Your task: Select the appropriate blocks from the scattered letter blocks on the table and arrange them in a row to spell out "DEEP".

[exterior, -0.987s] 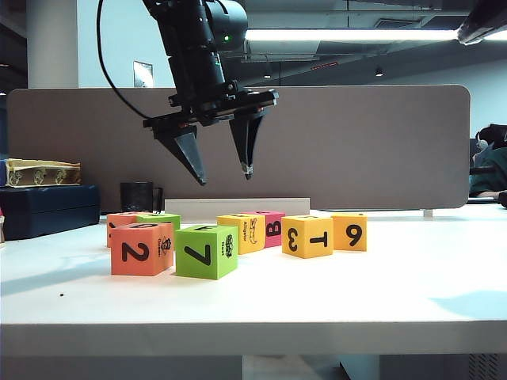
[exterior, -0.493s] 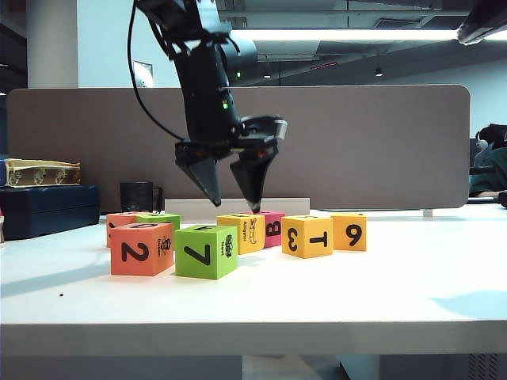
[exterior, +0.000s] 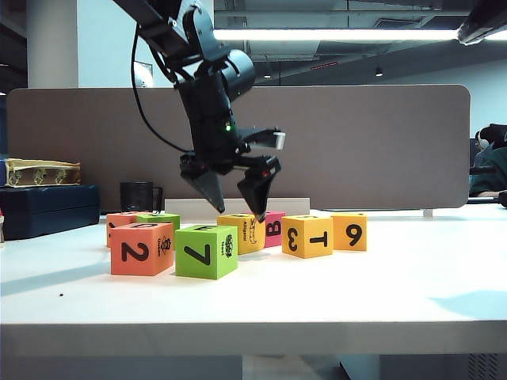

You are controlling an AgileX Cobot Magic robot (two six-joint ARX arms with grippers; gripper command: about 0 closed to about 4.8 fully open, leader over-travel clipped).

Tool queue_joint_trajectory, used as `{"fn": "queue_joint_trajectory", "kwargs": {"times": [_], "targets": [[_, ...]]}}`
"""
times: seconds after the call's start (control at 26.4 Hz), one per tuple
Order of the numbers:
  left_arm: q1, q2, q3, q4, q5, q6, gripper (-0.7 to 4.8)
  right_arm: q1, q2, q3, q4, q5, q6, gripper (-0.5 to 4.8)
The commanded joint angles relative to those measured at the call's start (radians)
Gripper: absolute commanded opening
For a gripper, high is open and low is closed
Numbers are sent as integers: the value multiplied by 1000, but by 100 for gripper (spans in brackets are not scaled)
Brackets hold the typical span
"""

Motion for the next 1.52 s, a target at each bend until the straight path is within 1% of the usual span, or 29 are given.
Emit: {"fn": "queue_joint_trajectory", "kwargs": {"times": [0.04, 0.08, 0.11, 0.19, 0.27, 0.34, 0.38, 0.53, 0.61, 0.72, 0.8, 0.95, 0.99, 1.06, 1.1, 1.21, 1.29, 1.52], "targets": [[0, 7, 1, 5, -4, 0, 479, 0, 0, 6, 15, 1, -3, -6], [0, 8, 1, 6, -3, 0, 474, 0, 0, 6, 15, 1, -3, -5], [0, 9, 1, 6, -3, 0, 449, 0, 0, 6, 16, 1, -3, -6], [0, 14, 1, 8, -2, 0, 363, 0, 0, 6, 16, 2, -3, -6], [0, 19, 1, 6, -3, 0, 296, 0, 0, 6, 16, 2, -3, -5], [0, 21, 1, 2, -2, 0, 267, 0, 0, 6, 16, 6, -3, -5], [0, 21, 1, -3, -2, 0, 266, 0, 0, 6, 16, 24, -3, -6], [-2, 11, 4, -21, -2, 0, 266, 0, 0, 6, 15, 27, -3, -5], [-3, -27, 4, -64, 4, 0, 266, 0, 0, 6, 16, 27, -3, -6], [-3, -86, 4, -96, 46, 2, 266, 0, 0, 6, 16, 28, -3, -5], [-3, -119, 4, -117, 98, 18, 266, 0, 0, 6, 16, 27, -3, -5], [-7, -161, 4, -183, 240, 87, 266, 0, 0, 6, 16, 27, -3, -5], [-7, -166, 4, -212, 281, 122, 266, 0, 0, 6, 16, 27, -3, -5], [-11, -168, 4, -274, 319, 184, 266, 0, 1, 6, 16, 27, -3, -6], [-16, -167, 3, -314, 324, 225, 266, 0, 1, 6, 16, 27, -3, -5], [-26, -164, -4, -392, 324, 312, 267, 0, 1, 6, 16, 27, -3, -5], [-37, -164, -14, -407, 325, 349, 267, 0, 1, 6, 16, 27, -3, -5], [-90, -160, -40, -398, 330, 367, 267, 0, 1, 6, 16, 23, -3, -5]]}}
